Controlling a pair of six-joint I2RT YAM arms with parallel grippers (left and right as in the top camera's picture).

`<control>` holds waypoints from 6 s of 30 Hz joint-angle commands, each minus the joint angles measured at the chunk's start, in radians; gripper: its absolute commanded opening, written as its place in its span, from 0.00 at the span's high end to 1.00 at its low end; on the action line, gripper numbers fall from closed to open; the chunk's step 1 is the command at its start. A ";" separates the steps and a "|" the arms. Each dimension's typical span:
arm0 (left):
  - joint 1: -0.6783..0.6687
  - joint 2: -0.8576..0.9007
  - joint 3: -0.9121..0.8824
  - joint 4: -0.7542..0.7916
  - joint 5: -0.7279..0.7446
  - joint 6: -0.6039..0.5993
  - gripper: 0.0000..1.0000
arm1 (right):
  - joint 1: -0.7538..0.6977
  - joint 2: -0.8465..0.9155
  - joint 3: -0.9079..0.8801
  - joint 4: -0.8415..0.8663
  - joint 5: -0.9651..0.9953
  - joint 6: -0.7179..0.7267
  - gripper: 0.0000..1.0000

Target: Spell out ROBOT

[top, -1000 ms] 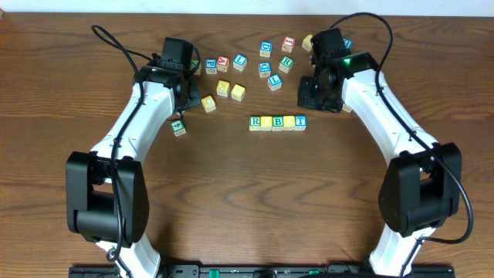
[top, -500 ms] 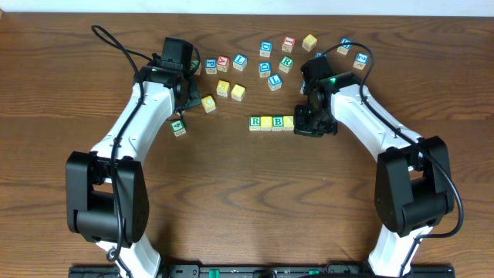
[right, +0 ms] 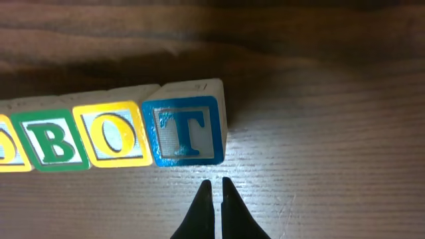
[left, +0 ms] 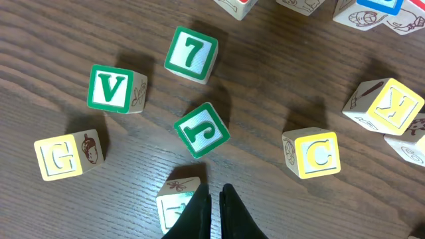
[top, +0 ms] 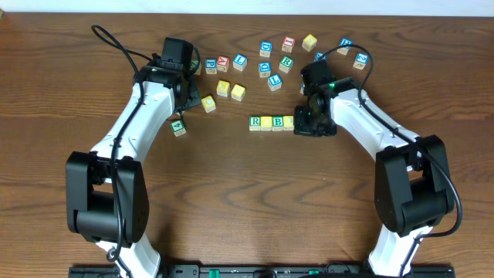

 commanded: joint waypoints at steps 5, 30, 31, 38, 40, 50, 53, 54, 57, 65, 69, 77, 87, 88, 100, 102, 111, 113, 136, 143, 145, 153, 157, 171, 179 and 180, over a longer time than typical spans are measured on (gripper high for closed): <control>0.004 0.000 -0.003 -0.002 -0.013 0.006 0.92 | 0.006 0.005 -0.007 0.008 0.024 -0.009 0.99; 0.004 0.000 -0.003 -0.002 -0.013 0.006 0.92 | 0.006 0.005 -0.036 0.069 0.019 -0.008 0.99; 0.004 0.000 -0.003 -0.002 -0.013 0.006 0.92 | 0.006 0.005 -0.036 0.072 0.015 -0.008 0.99; 0.004 0.000 -0.003 -0.002 -0.013 0.006 0.93 | 0.005 0.004 -0.036 0.071 0.012 -0.008 0.99; 0.004 0.000 -0.003 -0.002 -0.013 0.006 0.93 | 0.003 -0.002 -0.036 0.069 0.012 -0.008 0.99; 0.004 0.000 -0.003 -0.002 -0.013 0.006 0.93 | -0.043 -0.066 -0.036 0.044 0.049 0.011 0.99; 0.004 0.000 -0.003 -0.002 -0.013 0.006 0.92 | -0.063 -0.065 -0.037 0.048 0.050 0.014 0.99; 0.004 0.000 -0.003 -0.002 -0.013 0.006 0.92 | -0.068 -0.066 -0.037 0.053 0.053 0.014 0.99; 0.004 0.000 -0.003 -0.002 -0.013 0.006 0.92 | -0.070 -0.064 -0.038 0.080 0.068 0.014 0.98; 0.004 0.000 -0.003 -0.002 -0.013 0.006 0.92 | -0.066 -0.064 -0.056 0.123 0.053 0.014 0.97; 0.004 0.000 -0.003 0.000 -0.013 0.006 0.92 | -0.066 -0.064 -0.074 0.138 0.052 0.015 0.98; 0.004 0.000 -0.003 0.002 -0.013 0.006 0.92 | -0.066 -0.064 -0.156 0.229 0.019 0.111 0.99; 0.004 0.000 -0.003 0.002 -0.013 0.006 0.93 | -0.066 -0.064 -0.181 0.274 0.014 0.141 0.99; 0.004 0.000 -0.003 0.002 -0.013 0.006 0.92 | -0.066 -0.064 -0.181 0.277 0.014 0.141 0.99; 0.004 0.000 -0.003 0.002 -0.013 0.006 0.93 | -0.038 -0.064 -0.181 0.311 -0.018 0.085 0.99; 0.004 0.000 -0.003 0.002 -0.013 0.006 0.92 | -0.038 -0.064 -0.181 0.311 -0.018 0.085 0.99; 0.004 0.000 -0.003 0.002 -0.013 0.006 0.92 | -0.038 -0.064 -0.181 0.309 -0.018 0.084 0.99; 0.004 0.000 -0.003 0.003 -0.013 0.006 0.92 | -0.042 -0.066 -0.180 0.308 -0.018 0.084 0.99; 0.004 -0.586 0.033 -0.098 -0.014 0.130 0.52 | -0.174 -0.697 -0.180 0.045 -0.037 -0.159 0.21; 0.004 -0.695 0.033 -0.159 -0.013 0.130 0.03 | -0.174 -0.871 -0.180 -0.010 -0.027 -0.160 0.01; 0.004 -0.705 0.033 -0.160 -0.013 0.130 0.03 | -0.174 -0.932 -0.180 -0.019 -0.021 -0.160 0.01; 0.004 -0.695 0.032 -0.160 -0.013 0.130 0.03 | -0.174 -1.075 -0.180 -0.083 -0.021 -0.159 0.01; 0.004 -0.695 0.031 -0.160 -0.014 0.130 0.03 | -0.174 -1.105 -0.180 -0.150 -0.022 -0.159 0.01; 0.004 -0.695 0.031 -0.160 -0.013 0.130 0.02 | -0.174 -1.106 -0.180 -0.445 0.039 -0.159 0.01; 0.004 -0.695 0.031 -0.160 -0.013 0.130 0.02 | -0.182 -1.122 -0.283 -0.158 0.095 -0.208 0.01; 0.004 -0.695 0.031 -0.160 -0.013 0.130 0.02 | -0.187 -1.135 -0.317 -0.100 0.094 -0.220 0.01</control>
